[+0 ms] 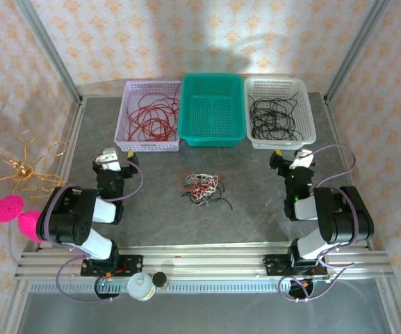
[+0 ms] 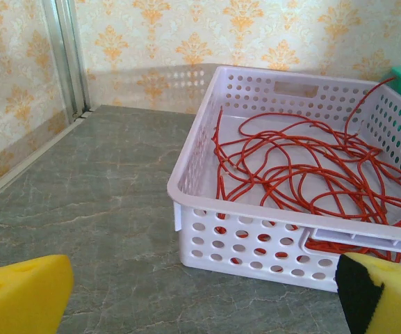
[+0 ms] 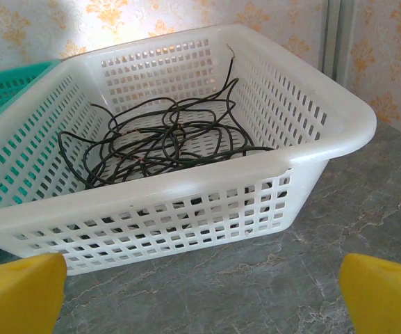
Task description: Untangle the cables
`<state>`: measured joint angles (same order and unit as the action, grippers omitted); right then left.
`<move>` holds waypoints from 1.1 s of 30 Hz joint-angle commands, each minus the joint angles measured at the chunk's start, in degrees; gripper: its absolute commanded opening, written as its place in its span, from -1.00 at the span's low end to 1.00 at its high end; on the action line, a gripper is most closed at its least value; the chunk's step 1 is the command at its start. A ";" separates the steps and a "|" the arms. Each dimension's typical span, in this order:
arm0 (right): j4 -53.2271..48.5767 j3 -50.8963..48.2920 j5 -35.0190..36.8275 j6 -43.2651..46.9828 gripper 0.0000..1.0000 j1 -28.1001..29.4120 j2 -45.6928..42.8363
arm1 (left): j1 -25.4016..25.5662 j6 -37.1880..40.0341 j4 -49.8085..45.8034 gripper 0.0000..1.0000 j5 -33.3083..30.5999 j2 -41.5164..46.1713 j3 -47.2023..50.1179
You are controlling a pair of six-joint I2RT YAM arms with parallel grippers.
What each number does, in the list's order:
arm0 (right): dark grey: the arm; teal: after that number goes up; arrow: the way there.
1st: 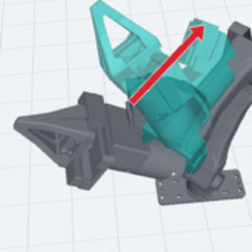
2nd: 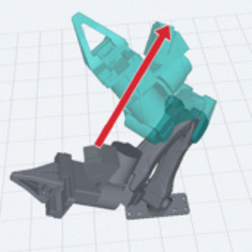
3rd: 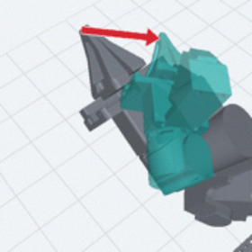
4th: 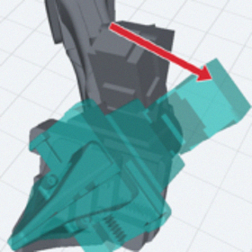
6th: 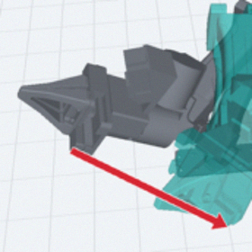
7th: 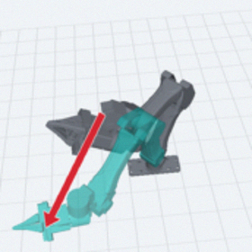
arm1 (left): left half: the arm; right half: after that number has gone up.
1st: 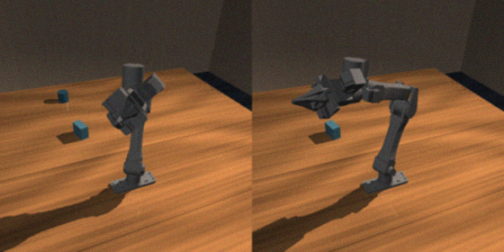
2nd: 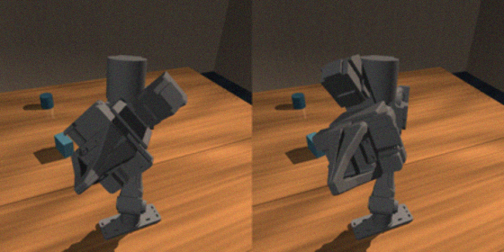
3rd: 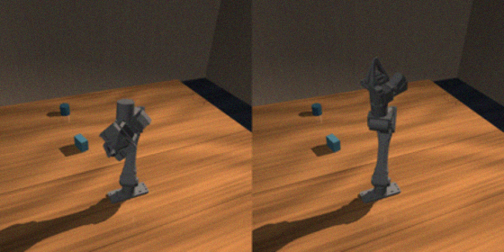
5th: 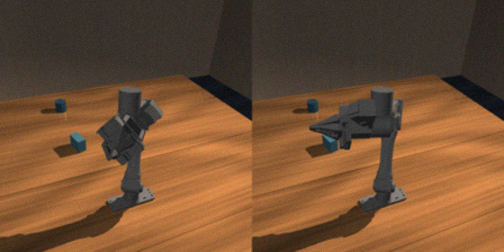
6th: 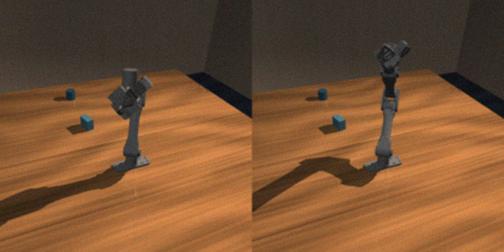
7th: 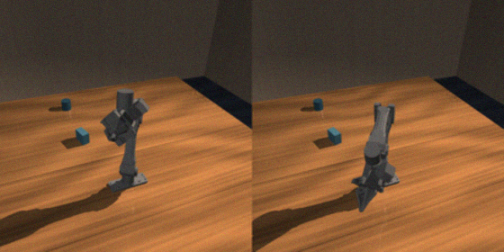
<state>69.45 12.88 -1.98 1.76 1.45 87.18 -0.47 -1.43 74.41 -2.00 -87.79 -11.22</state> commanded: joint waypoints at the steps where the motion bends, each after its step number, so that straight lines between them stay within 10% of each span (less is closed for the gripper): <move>1: 1.04 0.52 -0.39 0.61 0.99 -0.30 -0.08 | 0.10 0.29 1.00 0.99 -0.54 -0.19 -1.17; 33: 1.08 0.52 -0.26 0.57 0.99 -0.26 0.01 | -0.88 -0.41 0.94 0.99 1.28 -0.19 -1.18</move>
<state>69.45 12.88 -1.98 1.76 1.45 87.18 -0.54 -1.45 74.41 -1.96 -87.79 -11.22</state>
